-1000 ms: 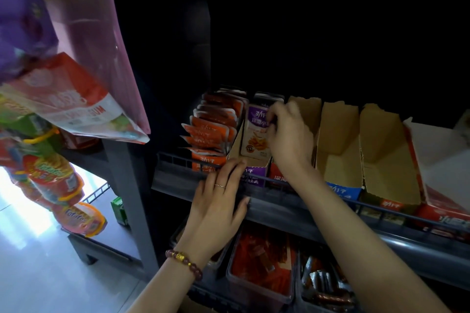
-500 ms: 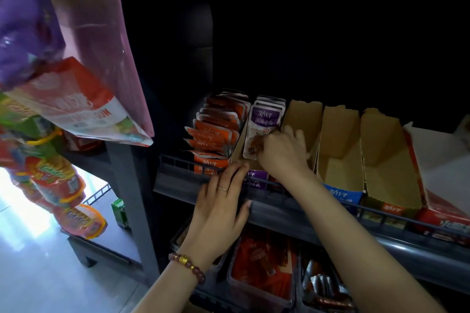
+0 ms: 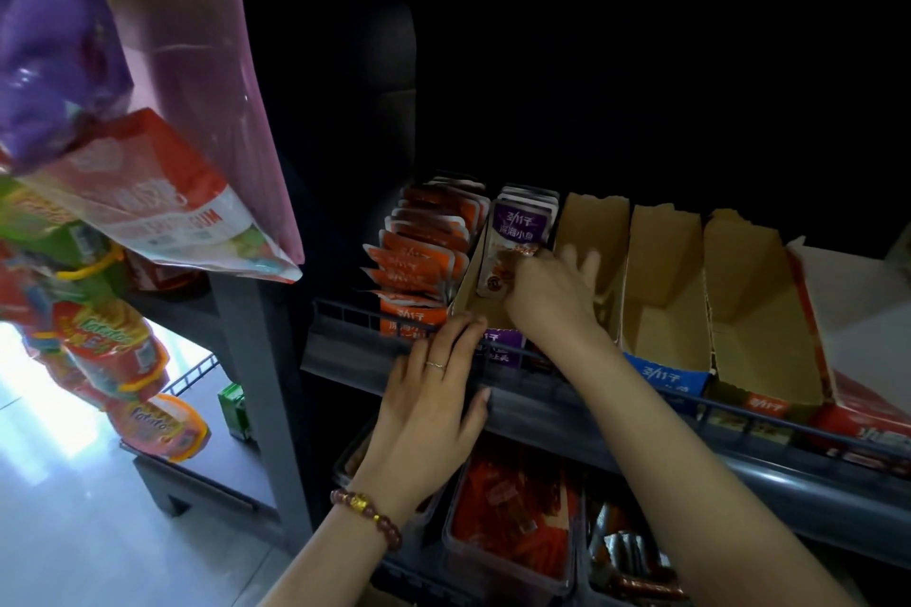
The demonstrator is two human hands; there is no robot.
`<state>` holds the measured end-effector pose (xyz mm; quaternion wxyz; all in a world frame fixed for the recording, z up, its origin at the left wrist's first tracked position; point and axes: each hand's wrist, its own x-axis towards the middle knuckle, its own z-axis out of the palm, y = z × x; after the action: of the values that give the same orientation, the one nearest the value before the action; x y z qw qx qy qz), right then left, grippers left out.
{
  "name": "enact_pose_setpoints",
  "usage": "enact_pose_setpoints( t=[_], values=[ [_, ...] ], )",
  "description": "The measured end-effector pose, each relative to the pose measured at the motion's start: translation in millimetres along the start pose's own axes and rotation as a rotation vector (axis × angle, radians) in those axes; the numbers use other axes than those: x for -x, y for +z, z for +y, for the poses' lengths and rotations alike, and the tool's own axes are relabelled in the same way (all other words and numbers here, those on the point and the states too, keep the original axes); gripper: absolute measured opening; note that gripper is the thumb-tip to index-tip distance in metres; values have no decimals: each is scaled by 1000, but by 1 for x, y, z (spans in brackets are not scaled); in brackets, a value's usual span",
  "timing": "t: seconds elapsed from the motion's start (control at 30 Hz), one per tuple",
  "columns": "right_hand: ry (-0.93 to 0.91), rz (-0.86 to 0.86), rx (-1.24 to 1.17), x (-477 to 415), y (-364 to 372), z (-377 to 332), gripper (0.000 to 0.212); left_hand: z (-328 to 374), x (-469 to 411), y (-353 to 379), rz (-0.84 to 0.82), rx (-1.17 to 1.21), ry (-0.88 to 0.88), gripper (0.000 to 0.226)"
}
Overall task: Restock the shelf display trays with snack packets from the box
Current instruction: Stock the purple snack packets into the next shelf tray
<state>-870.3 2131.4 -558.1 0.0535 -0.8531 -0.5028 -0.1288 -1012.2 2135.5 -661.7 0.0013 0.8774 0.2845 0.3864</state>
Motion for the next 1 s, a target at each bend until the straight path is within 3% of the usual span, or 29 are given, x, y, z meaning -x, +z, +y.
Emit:
enact_pose_setpoints(
  t=[0.23, 0.4, 0.53, 0.87, 1.0],
  values=[
    [-28, 81, -65, 8, -7, 5, 26, 0, 0, -1, -6, 4, -4, 60],
    [-38, 147, -98, 8, -6, 6, 45, 0, 1, -1, -13, 14, -5, 60],
    [-57, 104, -62, 8, -7, 4, 37, 0, 0, -2, -14, 7, -1, 60],
    [-16, 119, -36, 8, -3, 0, 41, 0, 0, -3, -18, 10, -3, 60],
    [-20, 137, -28, 7, -1, 2, 59, 1, 0, -3, -26, 11, -3, 61]
  ],
)
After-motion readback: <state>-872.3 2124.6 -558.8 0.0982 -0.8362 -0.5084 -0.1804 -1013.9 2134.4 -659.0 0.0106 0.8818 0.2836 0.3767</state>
